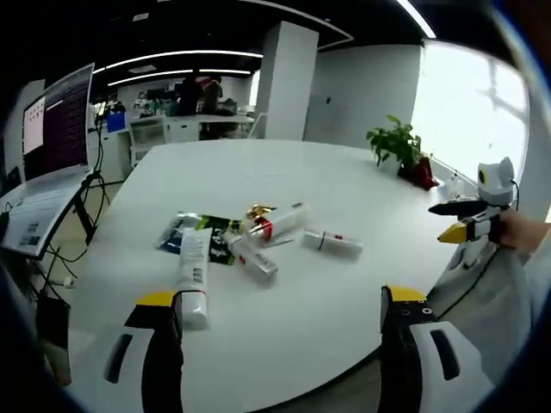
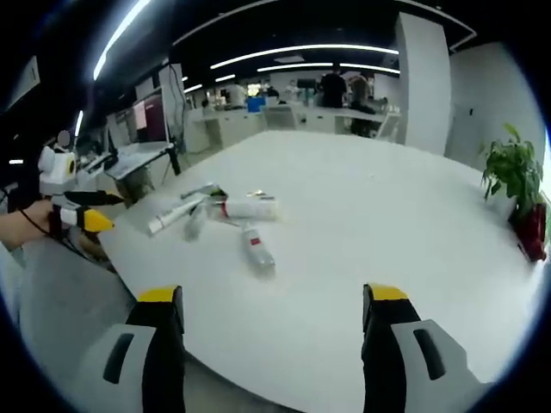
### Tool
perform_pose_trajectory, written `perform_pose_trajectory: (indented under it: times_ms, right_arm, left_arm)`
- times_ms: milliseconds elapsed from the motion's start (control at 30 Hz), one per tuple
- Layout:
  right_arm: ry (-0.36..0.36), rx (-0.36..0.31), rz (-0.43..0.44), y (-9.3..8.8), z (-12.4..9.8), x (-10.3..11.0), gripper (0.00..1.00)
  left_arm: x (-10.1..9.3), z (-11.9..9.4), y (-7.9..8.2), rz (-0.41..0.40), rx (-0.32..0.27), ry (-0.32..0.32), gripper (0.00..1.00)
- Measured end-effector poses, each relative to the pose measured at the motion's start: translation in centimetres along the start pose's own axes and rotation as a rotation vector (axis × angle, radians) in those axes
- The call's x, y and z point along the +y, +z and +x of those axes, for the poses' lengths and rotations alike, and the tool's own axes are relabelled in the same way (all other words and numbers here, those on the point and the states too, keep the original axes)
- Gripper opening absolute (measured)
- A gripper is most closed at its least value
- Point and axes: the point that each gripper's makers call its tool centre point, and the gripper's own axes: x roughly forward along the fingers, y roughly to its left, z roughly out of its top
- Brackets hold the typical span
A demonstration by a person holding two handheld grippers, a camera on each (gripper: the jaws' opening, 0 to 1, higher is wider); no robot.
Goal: Arrange the skincare products in the storage area until every visible bottle or jar stands upright without overlapping.
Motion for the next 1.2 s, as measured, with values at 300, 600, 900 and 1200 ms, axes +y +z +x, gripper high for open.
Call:
perform_pose_trajectory:
  times_ms: [300,600,900,1200]
  right_arm:
    - [0.01,0.012,-0.007,-0.2,0.1,0.3,0.84]
    - [0.015,0.027,0.0,-0.5,0.2,0.3,0.84]
    - [0.013,0.038,0.027,-0.6,0.5,-0.1,0.84]
    - [0.011,0.064,-0.04,0.1,1.6,-0.7,0.83]
  left_arm:
    - [0.0,-0.1,0.1,-0.001,0.0,0.003,0.89]
    - [-0.3,0.1,-0.1,0.012,0.016,-0.01,0.88]
    - [-0.6,0.1,-0.2,0.006,0.02,-0.018,0.87]
    - [-0.1,0.1,-0.3,0.057,0.029,0.006,0.89]
